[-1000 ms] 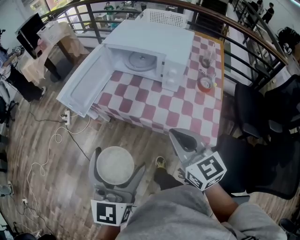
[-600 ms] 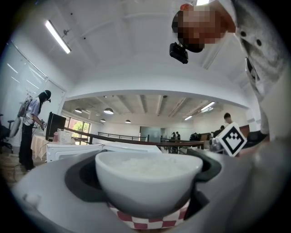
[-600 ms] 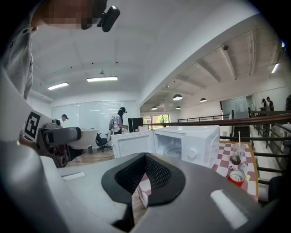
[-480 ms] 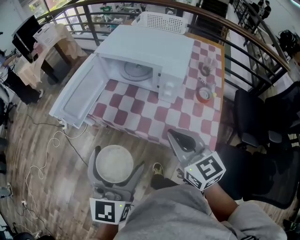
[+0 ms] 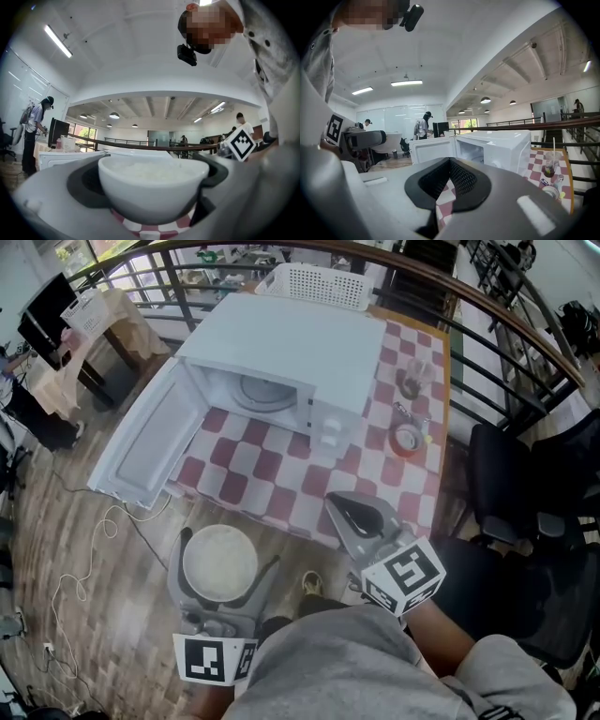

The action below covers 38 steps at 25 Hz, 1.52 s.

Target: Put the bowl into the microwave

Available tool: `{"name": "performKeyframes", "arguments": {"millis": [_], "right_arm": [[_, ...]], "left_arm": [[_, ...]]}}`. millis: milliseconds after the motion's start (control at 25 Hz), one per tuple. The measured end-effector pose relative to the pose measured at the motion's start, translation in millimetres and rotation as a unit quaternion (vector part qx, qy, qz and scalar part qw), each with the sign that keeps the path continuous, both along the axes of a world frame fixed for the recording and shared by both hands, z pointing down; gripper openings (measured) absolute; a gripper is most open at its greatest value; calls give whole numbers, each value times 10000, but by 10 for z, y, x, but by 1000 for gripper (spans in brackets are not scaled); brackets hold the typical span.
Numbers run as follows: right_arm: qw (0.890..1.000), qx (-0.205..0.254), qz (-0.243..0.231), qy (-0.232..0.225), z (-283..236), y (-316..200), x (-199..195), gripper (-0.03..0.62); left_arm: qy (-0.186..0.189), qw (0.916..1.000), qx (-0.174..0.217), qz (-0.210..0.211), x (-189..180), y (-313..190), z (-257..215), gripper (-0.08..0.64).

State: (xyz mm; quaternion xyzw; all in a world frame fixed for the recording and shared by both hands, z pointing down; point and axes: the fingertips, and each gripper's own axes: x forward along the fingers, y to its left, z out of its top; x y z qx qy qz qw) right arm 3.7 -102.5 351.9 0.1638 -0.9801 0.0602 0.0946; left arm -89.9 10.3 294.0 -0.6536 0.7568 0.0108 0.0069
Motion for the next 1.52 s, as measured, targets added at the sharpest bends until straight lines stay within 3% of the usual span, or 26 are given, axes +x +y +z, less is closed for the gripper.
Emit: {"name": "performKeyframes", "arguments": {"millis": [800, 1120, 1520], "right_arm": [[9999, 6, -151, -77, -26, -161, -121, -3], [10000, -31, -10, -48, -43, -252, -321, -3], [9989, -104, 432, 135, 21, -605, -769, -3]], "left_arm": [[-93, 10000, 21, -26, -108, -241, -66, 545], [-105, 9996, -8, 262, -271, -438, -73, 545], [87, 9968, -89, 795, -796, -947, 60, 545]]}}
